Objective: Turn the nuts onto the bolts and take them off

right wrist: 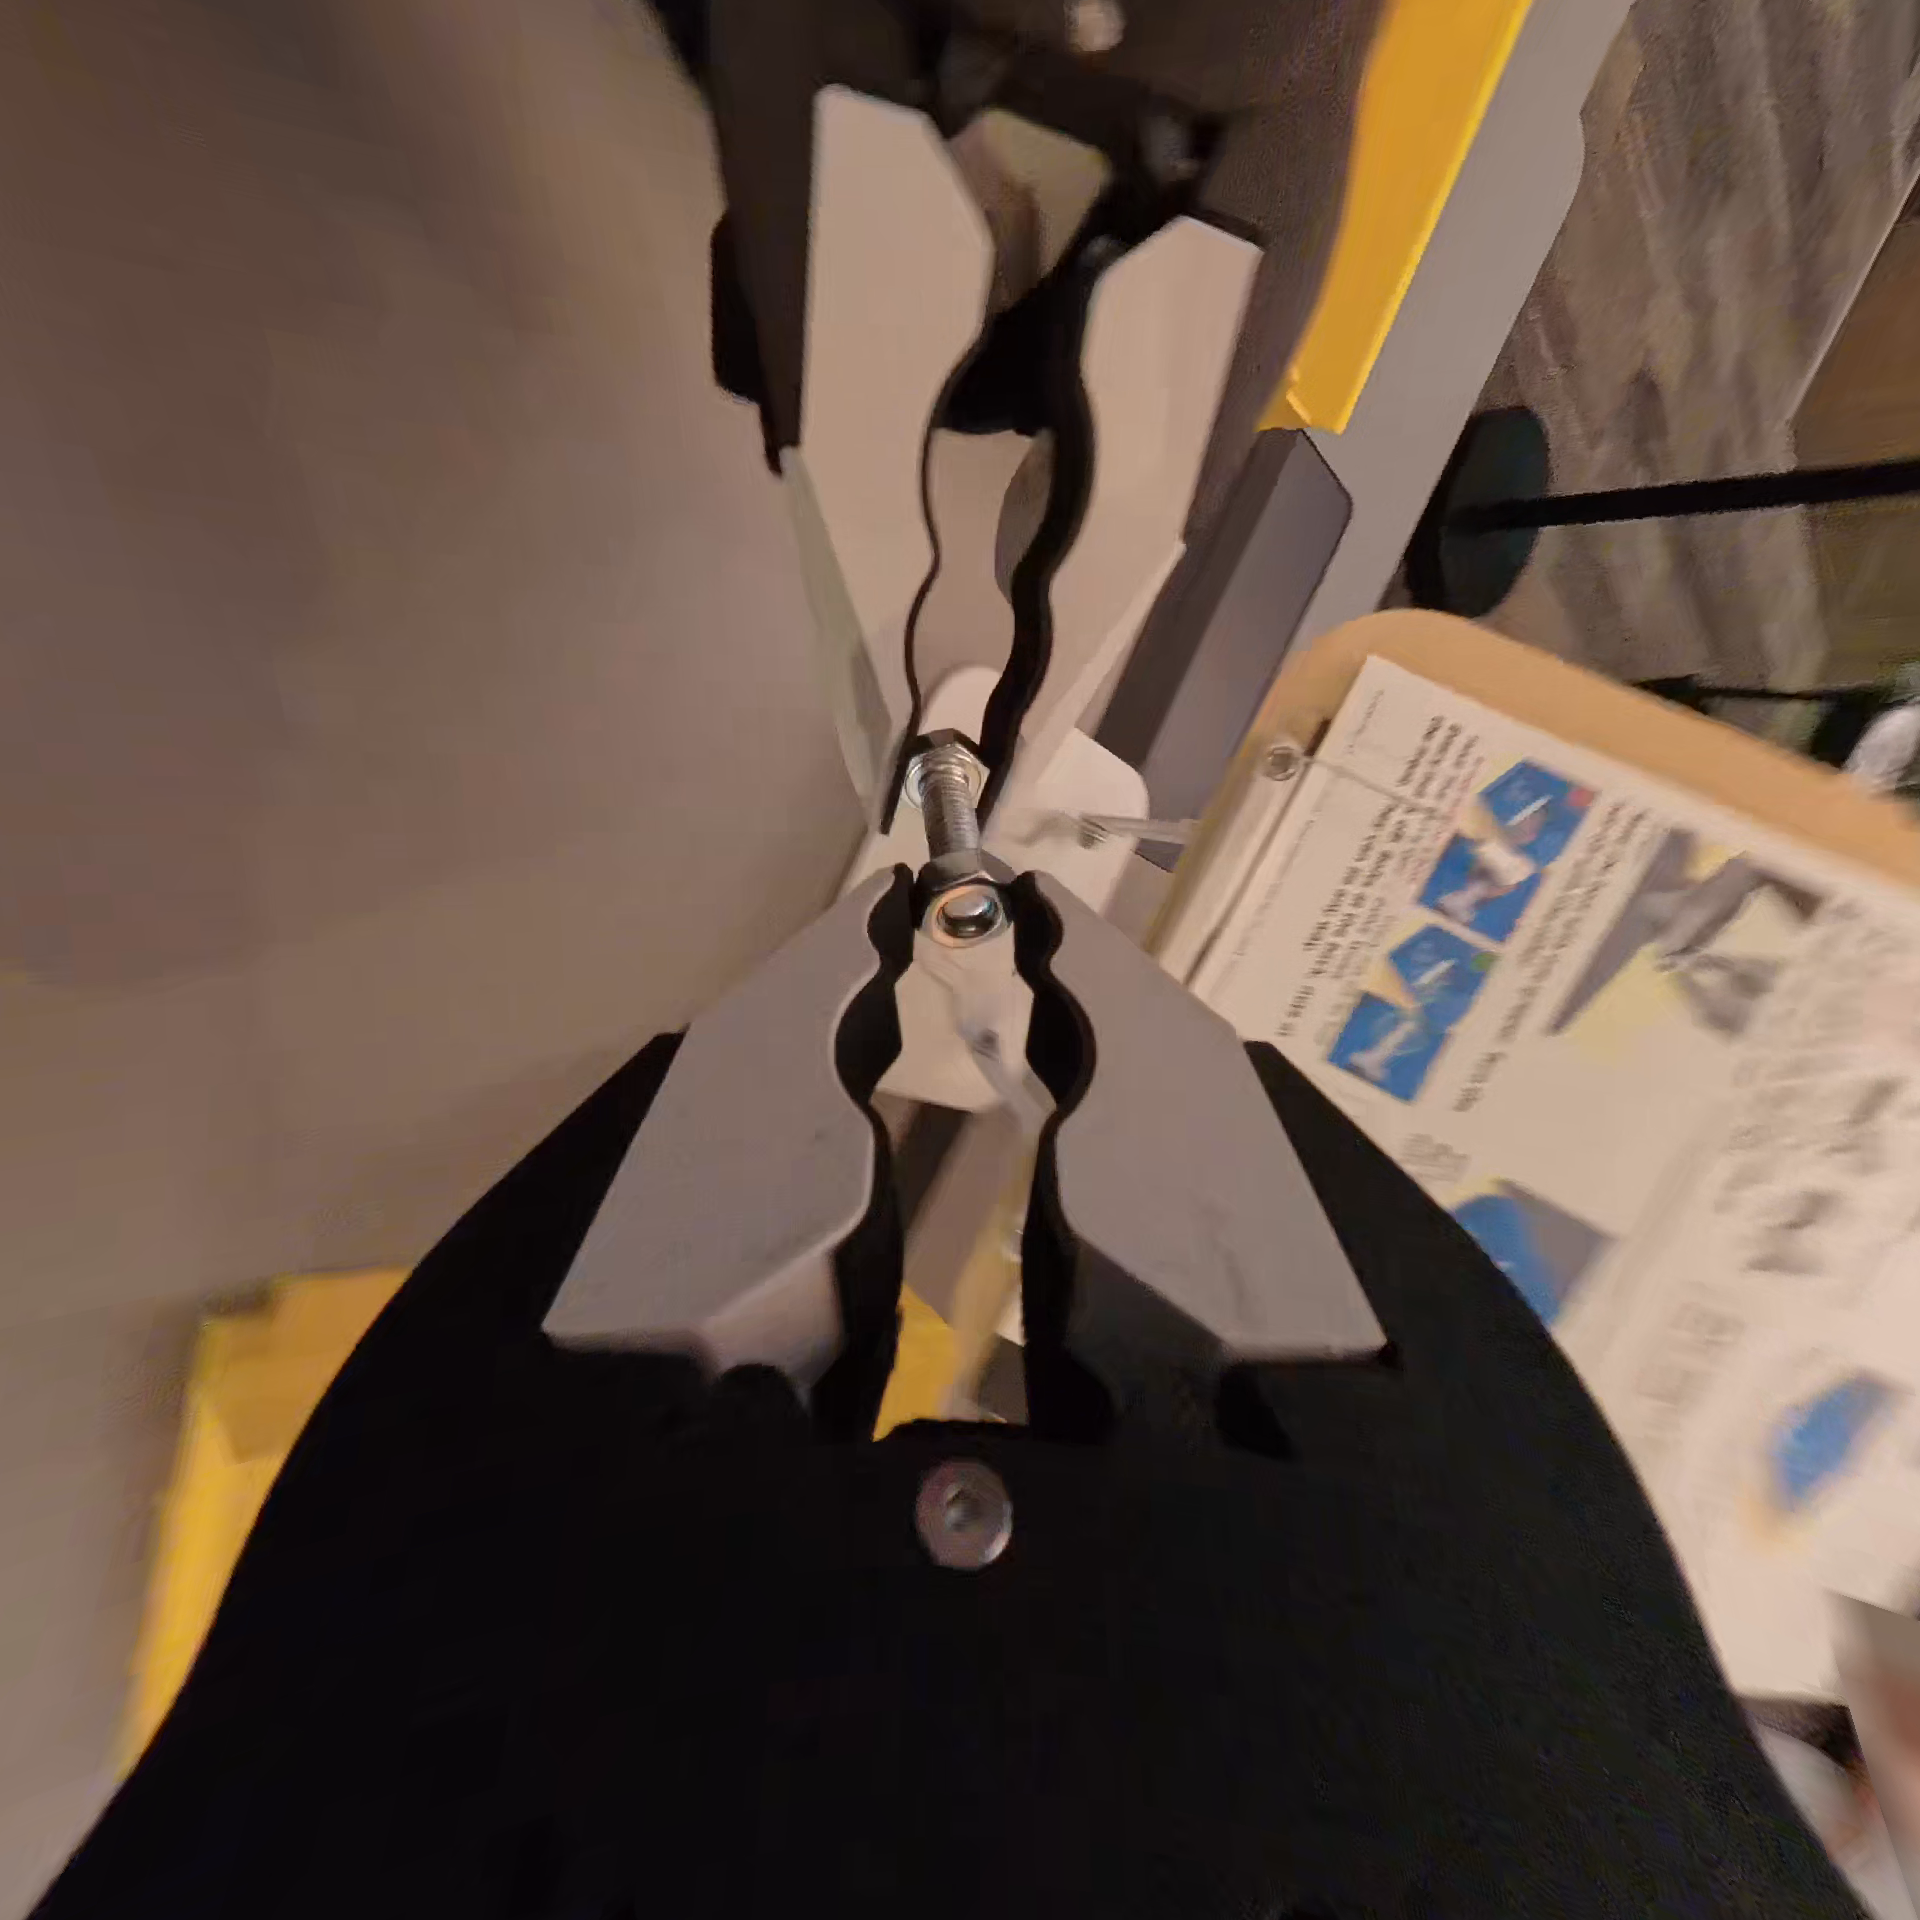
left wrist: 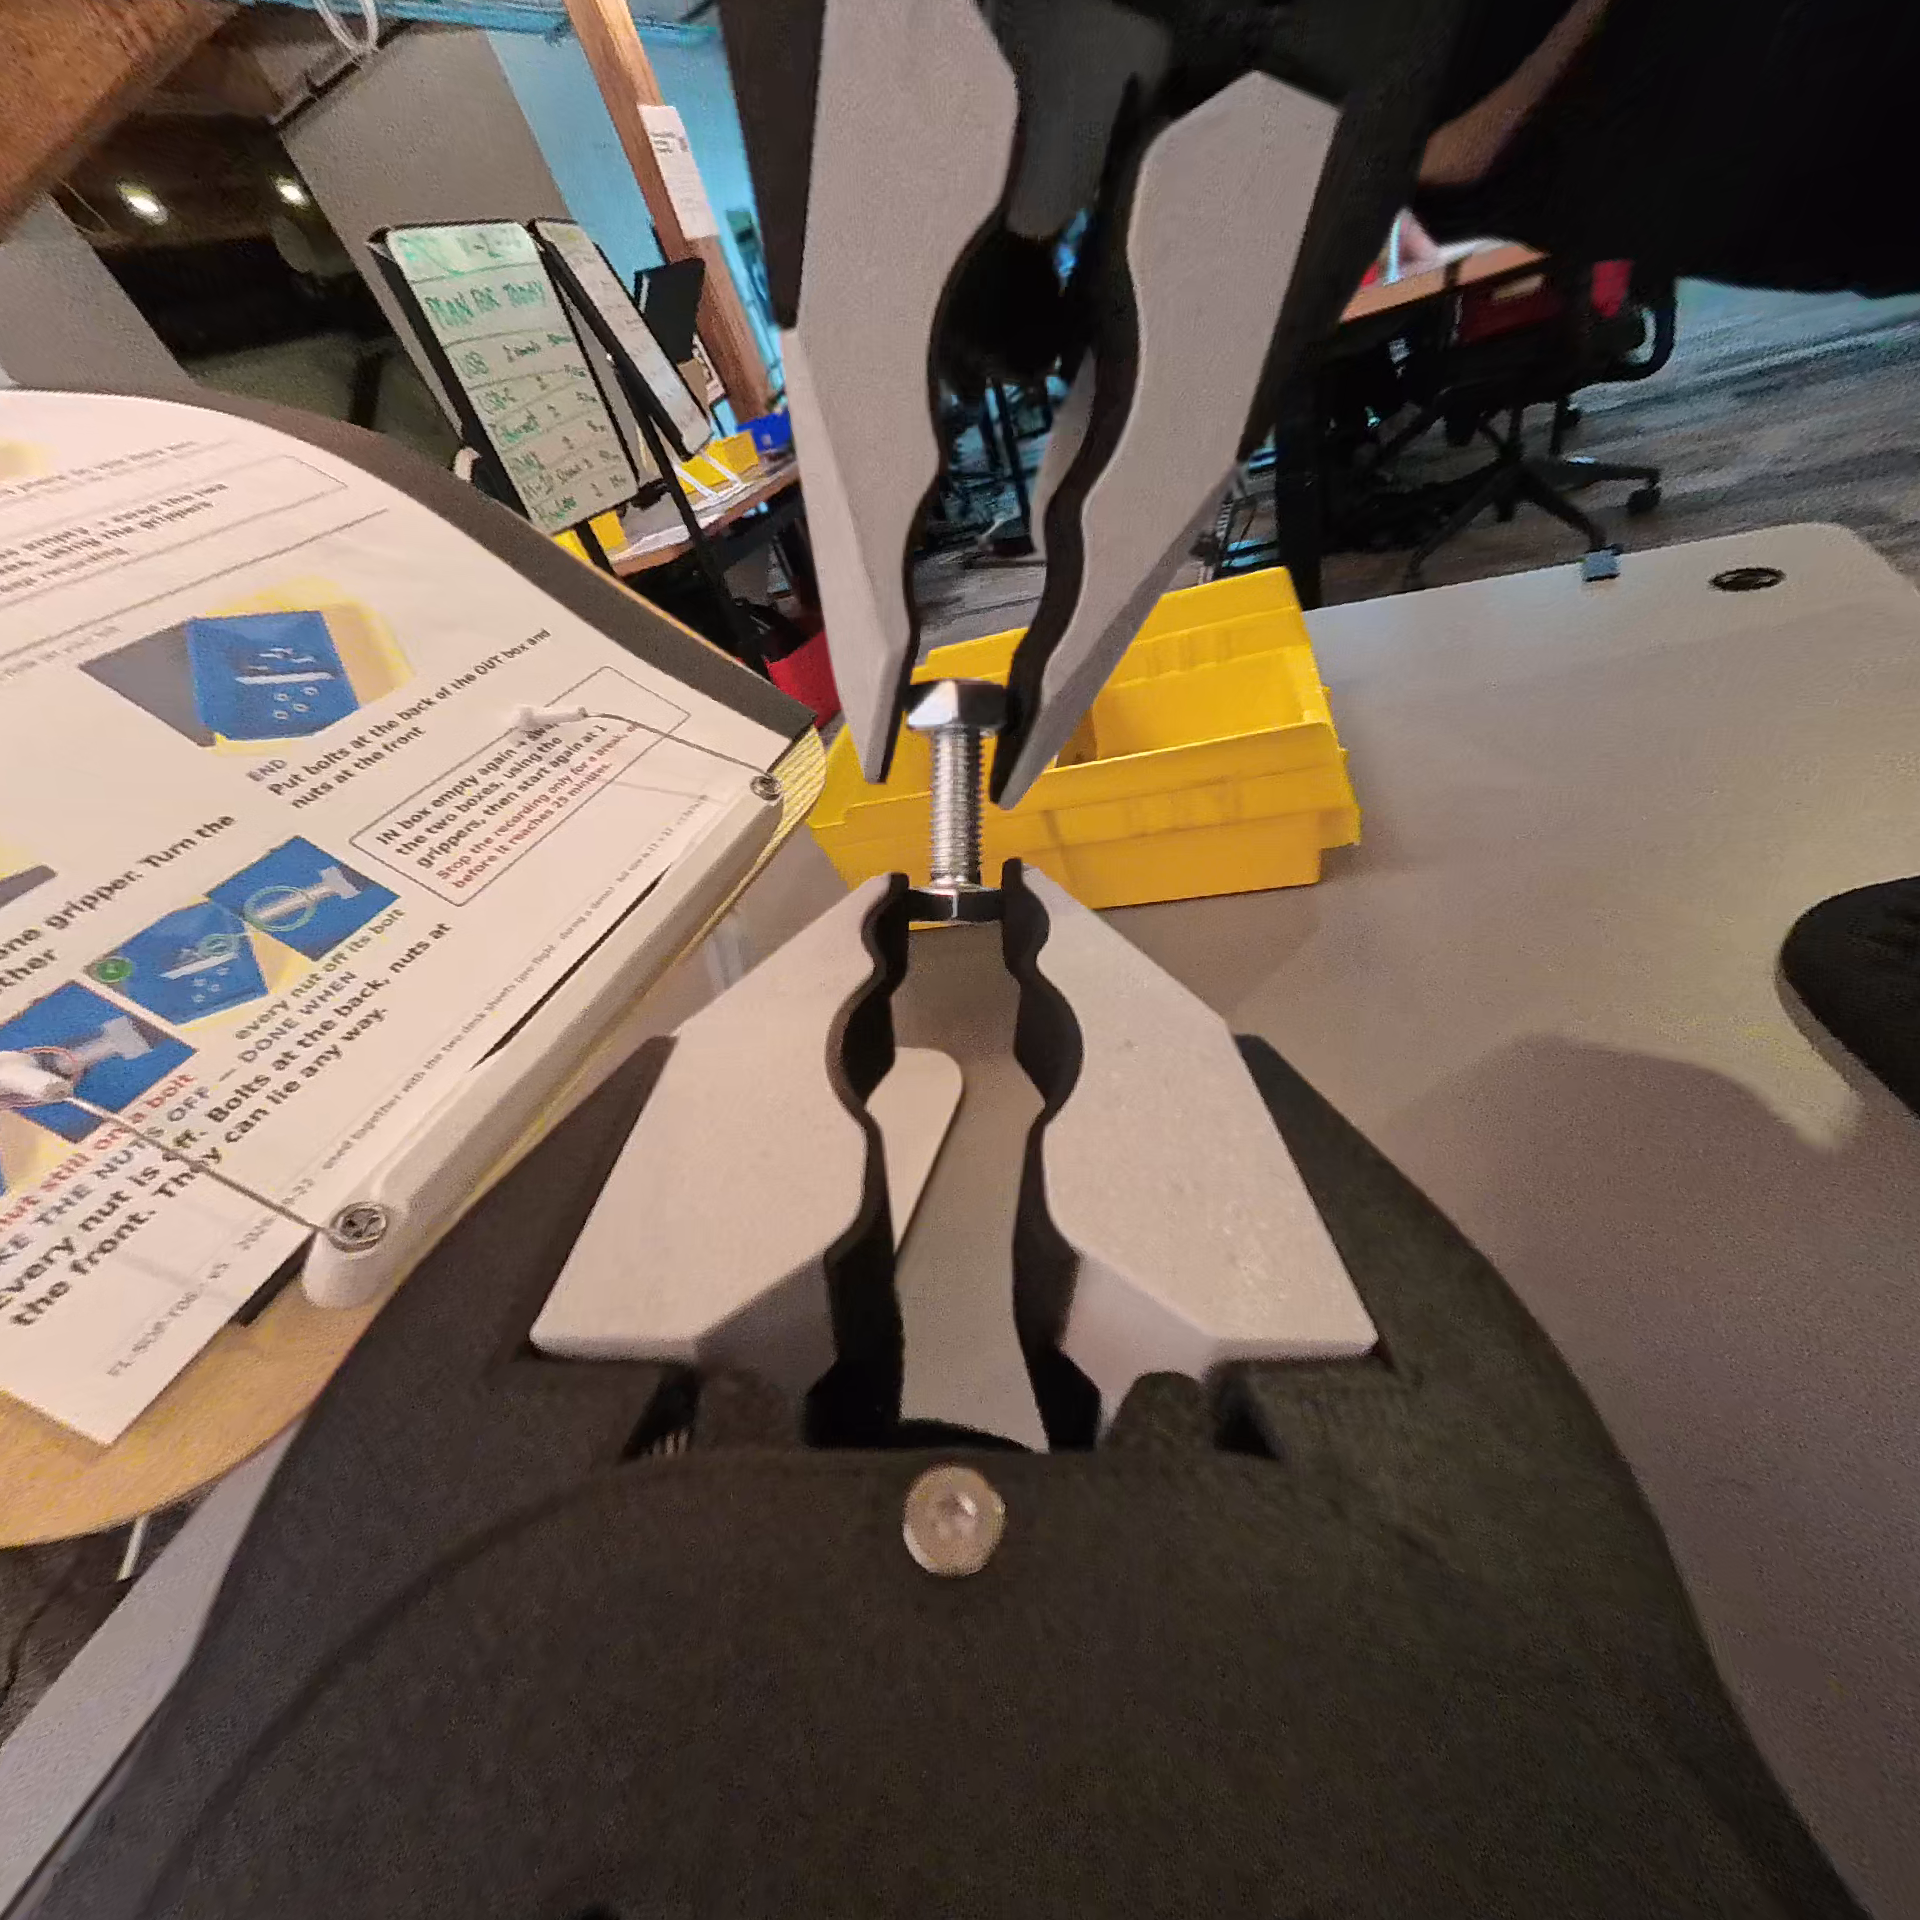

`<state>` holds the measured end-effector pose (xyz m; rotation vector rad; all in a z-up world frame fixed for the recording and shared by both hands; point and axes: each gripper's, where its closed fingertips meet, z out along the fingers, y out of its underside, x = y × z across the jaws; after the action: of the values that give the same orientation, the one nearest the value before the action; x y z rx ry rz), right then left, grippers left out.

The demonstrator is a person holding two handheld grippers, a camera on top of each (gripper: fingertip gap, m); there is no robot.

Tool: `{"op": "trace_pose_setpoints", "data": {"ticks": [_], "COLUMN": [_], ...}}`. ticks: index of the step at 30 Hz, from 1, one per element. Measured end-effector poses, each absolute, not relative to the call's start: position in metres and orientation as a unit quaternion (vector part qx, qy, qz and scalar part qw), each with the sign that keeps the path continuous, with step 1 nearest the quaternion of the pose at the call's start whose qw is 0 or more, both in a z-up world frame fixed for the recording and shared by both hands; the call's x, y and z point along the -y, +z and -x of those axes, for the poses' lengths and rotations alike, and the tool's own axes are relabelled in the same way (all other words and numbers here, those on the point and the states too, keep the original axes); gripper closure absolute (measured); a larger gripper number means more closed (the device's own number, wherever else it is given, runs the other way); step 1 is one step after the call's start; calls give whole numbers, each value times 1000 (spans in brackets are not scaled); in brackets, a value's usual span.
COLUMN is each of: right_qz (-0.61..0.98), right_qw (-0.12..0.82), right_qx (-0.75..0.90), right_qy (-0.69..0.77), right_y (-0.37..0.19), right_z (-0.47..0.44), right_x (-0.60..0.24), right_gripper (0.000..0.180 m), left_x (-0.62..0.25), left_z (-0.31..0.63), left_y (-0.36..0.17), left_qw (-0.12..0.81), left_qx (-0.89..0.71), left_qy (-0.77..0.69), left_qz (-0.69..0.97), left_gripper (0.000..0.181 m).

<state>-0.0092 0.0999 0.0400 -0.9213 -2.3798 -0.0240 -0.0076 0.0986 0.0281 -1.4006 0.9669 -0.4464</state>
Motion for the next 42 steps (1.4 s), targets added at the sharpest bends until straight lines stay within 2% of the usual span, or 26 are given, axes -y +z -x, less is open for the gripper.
{"op": "trace_pose_setpoints", "data": {"ticks": [5,8,10,11,12,18,21,23,26,28,36,42], "right_qz": [129,74,114,151,198,502,594,627,642,636,590,442], "right_qw": [316,335,345,355,366,339,289,270,264,265,267,278], "right_qx": [901,876,876,876,875,793,717,680,658,658,713,842], "right_qy": [-267,-337,-317,-290,-248,63,224,267,291,303,268,134], "right_y": [50,54,55,56,58,63,63,59,55,55,54,47], "right_z": [15,20,19,19,20,14,15,13,12,14,14,9], "right_x": [-108,-107,-108,-107,-105,-95,-86,-89,-92,-90,-90,-93], "right_gripper": [163,163,157,140,132,139,144,144,151,162,162,163], "left_x": [-98,-98,-99,-98,-98,-99,-100,-99,-99,-100,-100,-100], "left_z": [9,12,13,12,12,14,14,13,11,11,10,9], "left_y": [29,30,32,33,35,38,38,38,37,37,35,31], "left_qw": [633,636,639,642,644,656,658,658,658,658,654,646], "left_qx": [-414,-410,-410,-409,-408,-406,-408,-410,-412,-413,-414,-419], "left_qy": [-227,-227,-220,-221,-220,-198,-186,-182,-177,-176,-180,-187], "left_qz": [613,613,612,610,608,605,606,605,605,605,607,611], "left_gripper": [165,165,165,165,165,165,165,165,165,164,164,165]}}
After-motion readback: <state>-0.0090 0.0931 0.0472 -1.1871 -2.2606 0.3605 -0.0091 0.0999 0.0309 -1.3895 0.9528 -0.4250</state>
